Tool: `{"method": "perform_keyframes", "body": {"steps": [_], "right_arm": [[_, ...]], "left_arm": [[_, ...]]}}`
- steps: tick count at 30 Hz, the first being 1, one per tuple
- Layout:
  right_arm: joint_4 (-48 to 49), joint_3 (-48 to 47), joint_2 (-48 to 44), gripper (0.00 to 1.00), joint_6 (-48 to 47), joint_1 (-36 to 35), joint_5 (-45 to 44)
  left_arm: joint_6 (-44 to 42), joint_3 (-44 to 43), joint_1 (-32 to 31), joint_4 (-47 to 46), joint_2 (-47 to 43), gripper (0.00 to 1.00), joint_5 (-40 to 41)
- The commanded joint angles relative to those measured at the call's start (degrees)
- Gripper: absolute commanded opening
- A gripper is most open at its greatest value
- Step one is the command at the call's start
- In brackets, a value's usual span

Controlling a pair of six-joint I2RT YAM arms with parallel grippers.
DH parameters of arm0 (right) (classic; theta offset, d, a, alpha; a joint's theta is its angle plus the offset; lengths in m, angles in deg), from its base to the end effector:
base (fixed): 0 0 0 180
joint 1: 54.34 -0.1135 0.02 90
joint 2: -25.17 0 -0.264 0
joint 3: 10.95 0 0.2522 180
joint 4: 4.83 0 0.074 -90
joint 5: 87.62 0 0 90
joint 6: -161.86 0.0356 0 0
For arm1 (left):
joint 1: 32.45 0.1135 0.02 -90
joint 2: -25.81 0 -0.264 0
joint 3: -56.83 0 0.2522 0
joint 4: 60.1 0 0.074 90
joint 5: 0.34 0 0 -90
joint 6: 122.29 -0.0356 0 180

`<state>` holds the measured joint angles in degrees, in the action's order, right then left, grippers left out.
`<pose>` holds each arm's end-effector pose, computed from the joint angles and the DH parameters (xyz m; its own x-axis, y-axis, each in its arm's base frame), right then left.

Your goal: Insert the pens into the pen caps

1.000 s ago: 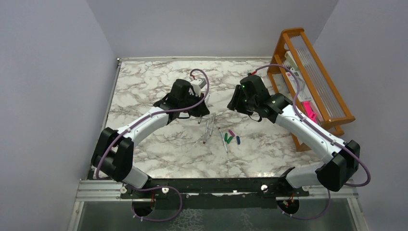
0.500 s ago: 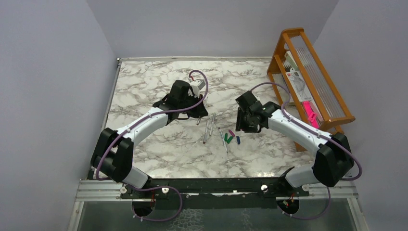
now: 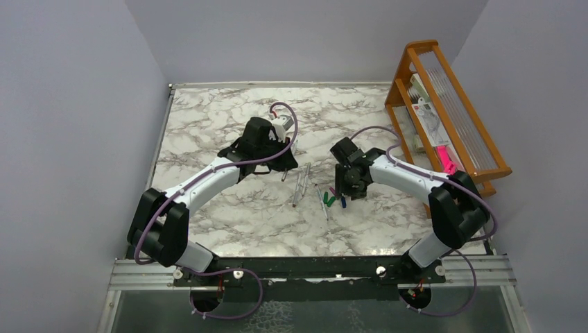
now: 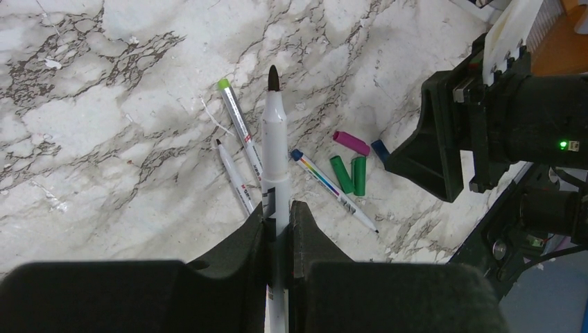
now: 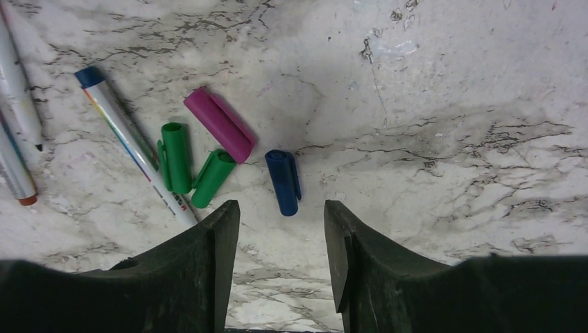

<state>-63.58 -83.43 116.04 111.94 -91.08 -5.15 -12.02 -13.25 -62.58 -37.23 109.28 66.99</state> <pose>0.2333 0.1683 0.1914 -0.9646 0.0765 -0.2526 0.0671 0.9967 0.0455 0.2712 -0.1732 0.2542 -0.7334 0.0561 -0.6774 0.5094 0.7052 -0.4932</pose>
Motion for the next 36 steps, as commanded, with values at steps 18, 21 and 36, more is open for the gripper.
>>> {"method": "perform_keyframes", "body": {"steps": [18, 21, 36], "right_arm": [[4.4, 0.7, 7.3, 0.38, -1.7, 0.2, 0.1], [4.4, 0.8, 7.4, 0.32, -1.7, 0.2, 0.0], [1.4, -2.8, 0.2, 0.01, 0.5, 0.2, -2.0]], "left_arm": [[-1.3, -0.1, -0.2, 2.3, -1.9, 0.00, 3.4], [-1.5, -0.2, -0.1, 2.6, -1.9, 0.00, 3.4], [5.5, -1.5, -0.1, 0.1, 0.1, 0.00, -3.9]]}}
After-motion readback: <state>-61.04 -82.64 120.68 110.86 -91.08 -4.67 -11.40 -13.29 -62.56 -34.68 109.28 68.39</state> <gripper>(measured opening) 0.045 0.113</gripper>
